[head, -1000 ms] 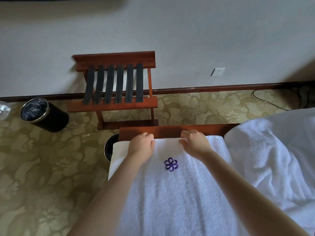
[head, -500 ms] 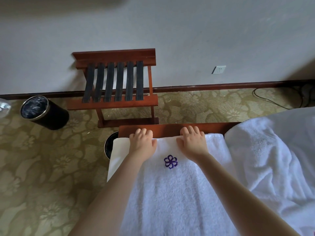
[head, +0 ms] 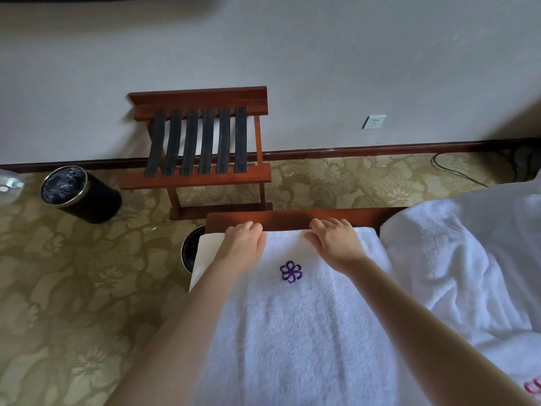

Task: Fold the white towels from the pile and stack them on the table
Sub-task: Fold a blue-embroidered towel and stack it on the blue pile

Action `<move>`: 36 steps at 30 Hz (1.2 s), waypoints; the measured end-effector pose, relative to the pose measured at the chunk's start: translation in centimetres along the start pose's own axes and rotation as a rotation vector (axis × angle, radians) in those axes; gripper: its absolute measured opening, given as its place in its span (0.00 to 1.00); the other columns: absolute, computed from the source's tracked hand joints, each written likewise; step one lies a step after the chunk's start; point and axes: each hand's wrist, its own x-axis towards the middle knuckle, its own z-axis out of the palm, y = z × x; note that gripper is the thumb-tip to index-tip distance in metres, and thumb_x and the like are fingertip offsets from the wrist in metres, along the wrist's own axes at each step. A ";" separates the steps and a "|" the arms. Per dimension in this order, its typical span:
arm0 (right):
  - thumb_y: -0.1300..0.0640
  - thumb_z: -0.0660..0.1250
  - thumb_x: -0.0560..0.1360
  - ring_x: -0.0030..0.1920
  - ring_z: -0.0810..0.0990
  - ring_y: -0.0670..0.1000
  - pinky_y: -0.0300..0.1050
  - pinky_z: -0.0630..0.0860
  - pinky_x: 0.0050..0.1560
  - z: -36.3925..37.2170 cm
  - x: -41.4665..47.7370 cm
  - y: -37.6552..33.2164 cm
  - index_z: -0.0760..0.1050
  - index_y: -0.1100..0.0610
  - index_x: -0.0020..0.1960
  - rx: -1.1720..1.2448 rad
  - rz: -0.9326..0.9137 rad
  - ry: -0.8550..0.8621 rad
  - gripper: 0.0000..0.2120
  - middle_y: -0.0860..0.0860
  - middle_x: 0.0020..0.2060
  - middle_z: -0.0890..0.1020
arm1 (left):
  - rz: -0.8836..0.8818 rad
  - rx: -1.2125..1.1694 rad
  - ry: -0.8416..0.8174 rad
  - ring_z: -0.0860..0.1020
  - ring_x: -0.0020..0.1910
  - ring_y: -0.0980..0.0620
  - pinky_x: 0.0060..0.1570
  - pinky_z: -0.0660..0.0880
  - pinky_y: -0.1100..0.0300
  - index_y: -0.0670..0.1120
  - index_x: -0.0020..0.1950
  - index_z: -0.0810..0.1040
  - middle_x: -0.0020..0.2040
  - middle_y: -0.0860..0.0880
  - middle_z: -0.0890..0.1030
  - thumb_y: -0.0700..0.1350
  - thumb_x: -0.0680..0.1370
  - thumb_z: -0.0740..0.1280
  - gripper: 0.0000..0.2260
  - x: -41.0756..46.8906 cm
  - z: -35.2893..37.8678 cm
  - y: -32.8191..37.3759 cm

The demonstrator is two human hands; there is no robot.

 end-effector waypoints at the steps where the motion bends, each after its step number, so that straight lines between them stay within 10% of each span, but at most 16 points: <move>1: 0.45 0.55 0.81 0.41 0.75 0.53 0.47 0.64 0.41 -0.3 -0.3 0.2 0.73 0.56 0.47 -0.022 -0.011 0.003 0.16 0.49 0.38 0.79 | 0.005 0.025 -0.010 0.69 0.40 0.48 0.44 0.63 0.54 0.46 0.41 0.67 0.39 0.51 0.70 0.46 0.82 0.52 0.11 -0.3 -0.2 -0.2; 14: 0.58 0.58 0.78 0.50 0.69 0.51 0.45 0.63 0.46 -3.6 -3.3 1.2 0.75 0.52 0.47 -0.386 0.148 -0.149 0.07 0.47 0.42 0.75 | -0.132 0.550 -0.073 0.66 0.54 0.51 0.46 0.58 0.55 0.51 0.51 0.76 0.49 0.54 0.72 0.41 0.76 0.59 0.09 -3.5 -2.6 -1.0; 21: 0.69 0.56 0.74 0.40 0.73 0.53 0.45 0.68 0.35 -4.5 -4.4 -0.6 0.74 0.59 0.52 -0.238 0.367 -0.202 0.12 0.53 0.49 0.75 | -0.424 0.392 -0.255 0.76 0.59 0.49 0.40 0.72 0.57 0.43 0.67 0.66 0.63 0.47 0.73 0.39 0.77 0.62 0.18 -4.0 -2.3 0.0; 26: 0.70 0.53 0.74 0.42 0.77 0.53 0.50 0.71 0.59 -4.8 -5.3 -0.5 0.72 0.58 0.52 -0.162 0.380 -0.157 0.14 0.52 0.48 0.77 | -0.442 0.388 -0.228 0.79 0.53 0.50 0.39 0.70 0.58 0.41 0.65 0.65 0.59 0.46 0.77 0.37 0.78 0.60 0.16 -5.0 -2.3 0.0; 31: 0.62 0.55 0.81 0.37 0.75 0.56 0.45 0.67 0.31 -6.4 -5.7 -0.1 0.70 0.60 0.51 -0.030 0.375 -0.066 0.06 0.55 0.47 0.76 | -0.296 0.200 -0.070 0.77 0.50 0.47 0.41 0.69 0.58 0.41 0.56 0.72 0.54 0.45 0.76 0.43 0.82 0.55 0.09 -6.0 -4.0 -0.8; 36: 0.53 0.55 0.82 0.40 0.76 0.57 0.44 0.62 0.33 -10.1 -6.8 -0.6 0.74 0.60 0.53 -0.042 0.301 0.065 0.13 0.56 0.47 0.77 | -0.282 0.220 -0.055 0.77 0.53 0.45 0.48 0.74 0.56 0.40 0.61 0.72 0.58 0.43 0.76 0.44 0.83 0.55 0.12 -7.3 -8.3 0.1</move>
